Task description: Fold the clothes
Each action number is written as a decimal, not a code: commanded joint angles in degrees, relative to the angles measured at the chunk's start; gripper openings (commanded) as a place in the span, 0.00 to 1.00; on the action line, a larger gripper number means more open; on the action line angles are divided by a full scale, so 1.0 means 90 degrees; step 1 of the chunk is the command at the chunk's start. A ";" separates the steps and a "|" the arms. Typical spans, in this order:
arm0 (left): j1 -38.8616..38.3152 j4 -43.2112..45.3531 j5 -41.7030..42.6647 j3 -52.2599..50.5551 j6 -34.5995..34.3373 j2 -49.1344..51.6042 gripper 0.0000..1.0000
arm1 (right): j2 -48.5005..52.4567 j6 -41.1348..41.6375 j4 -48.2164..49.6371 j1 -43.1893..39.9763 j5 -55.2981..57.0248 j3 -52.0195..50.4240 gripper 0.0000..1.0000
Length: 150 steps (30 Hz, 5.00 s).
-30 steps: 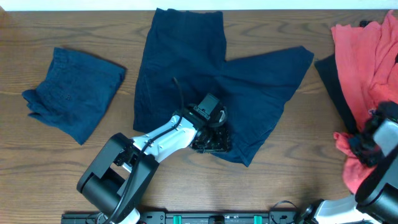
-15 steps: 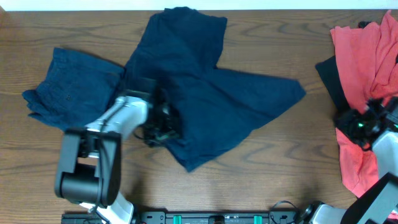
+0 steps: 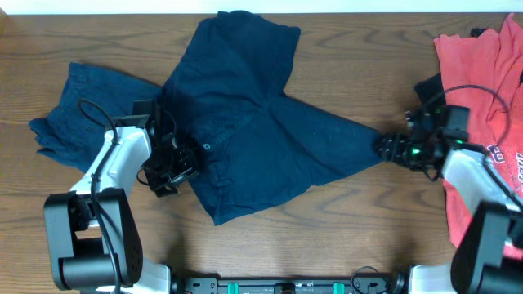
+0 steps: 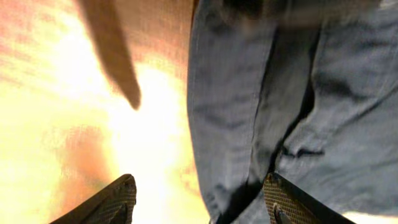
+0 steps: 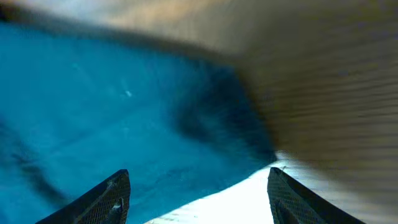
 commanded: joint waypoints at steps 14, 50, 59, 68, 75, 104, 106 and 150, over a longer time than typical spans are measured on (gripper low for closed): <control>-0.0340 -0.0549 0.0313 0.0010 0.0182 -0.0027 0.71 | 0.1280 0.1022 0.1229 0.0408 0.0651 -0.0032 0.01; -0.7800 -0.0265 -0.2701 -0.0576 0.0236 -0.0794 0.77 | -0.1093 0.1321 -0.0765 0.0255 0.2616 -0.0032 0.01; -0.7786 -0.0243 -0.2739 -0.0719 0.0566 -0.0534 0.79 | -0.1093 0.1324 -0.0816 0.0255 0.2611 -0.0032 0.01; -0.7788 -0.0204 -0.3424 -0.0537 0.0826 -0.0522 0.85 | -0.1093 0.1326 -0.0865 0.0255 0.2591 -0.0032 0.01; -0.7788 0.0187 -0.3570 -0.0578 0.1360 -0.0413 0.88 | -0.1093 0.1324 -0.0865 0.0255 0.2591 -0.0032 0.01; -0.7793 -0.1294 -0.3048 0.0442 0.0729 -0.1069 0.06 | -0.2166 0.1423 -0.1683 -0.0182 0.2618 0.0058 0.01; -0.7796 -0.1333 -0.2686 0.0554 0.0690 -0.1603 0.06 | -0.2601 0.1421 -0.1928 -0.0352 0.2620 0.0151 0.01; -0.2958 0.1841 -0.3257 0.0299 -0.0097 -0.1622 0.06 | 0.0449 0.0386 0.2637 0.1875 0.1586 0.1695 0.01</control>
